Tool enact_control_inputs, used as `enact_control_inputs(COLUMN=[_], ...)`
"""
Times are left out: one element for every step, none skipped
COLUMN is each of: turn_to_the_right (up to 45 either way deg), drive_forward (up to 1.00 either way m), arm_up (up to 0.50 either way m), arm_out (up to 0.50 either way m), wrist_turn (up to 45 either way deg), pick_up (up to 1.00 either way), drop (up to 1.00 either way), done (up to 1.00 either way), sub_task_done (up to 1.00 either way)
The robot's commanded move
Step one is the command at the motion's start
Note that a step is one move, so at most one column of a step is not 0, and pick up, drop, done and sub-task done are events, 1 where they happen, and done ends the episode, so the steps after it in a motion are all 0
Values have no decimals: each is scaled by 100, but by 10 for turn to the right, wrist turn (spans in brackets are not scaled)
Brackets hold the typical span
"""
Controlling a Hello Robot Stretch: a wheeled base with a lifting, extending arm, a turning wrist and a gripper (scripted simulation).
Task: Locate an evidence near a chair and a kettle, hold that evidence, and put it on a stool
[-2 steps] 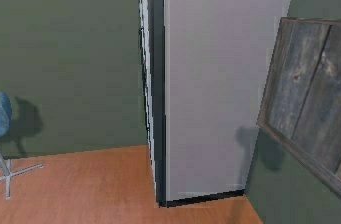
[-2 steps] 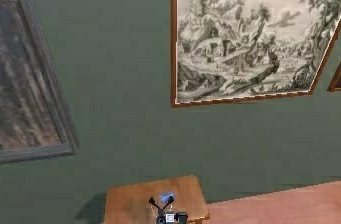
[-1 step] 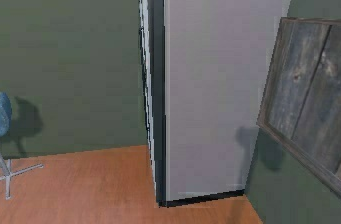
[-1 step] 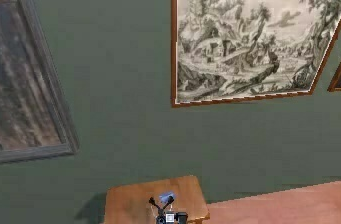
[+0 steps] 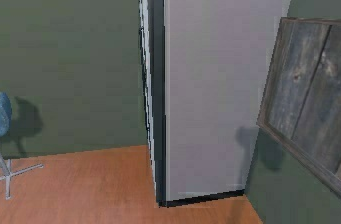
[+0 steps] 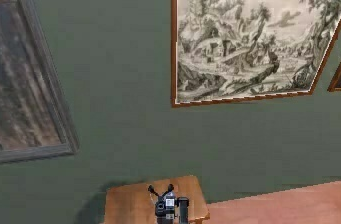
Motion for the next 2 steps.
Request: enact_control_inputs(turn_to_the_right=[0, 0], drive_forward=[0, 0], arm_up=[0, 0], arm_out=[-8, 0], wrist_turn=[0, 0], pick_up=[0, 0], drop=[0, 0], done=[0, 100], sub_task_done=[0, 0])
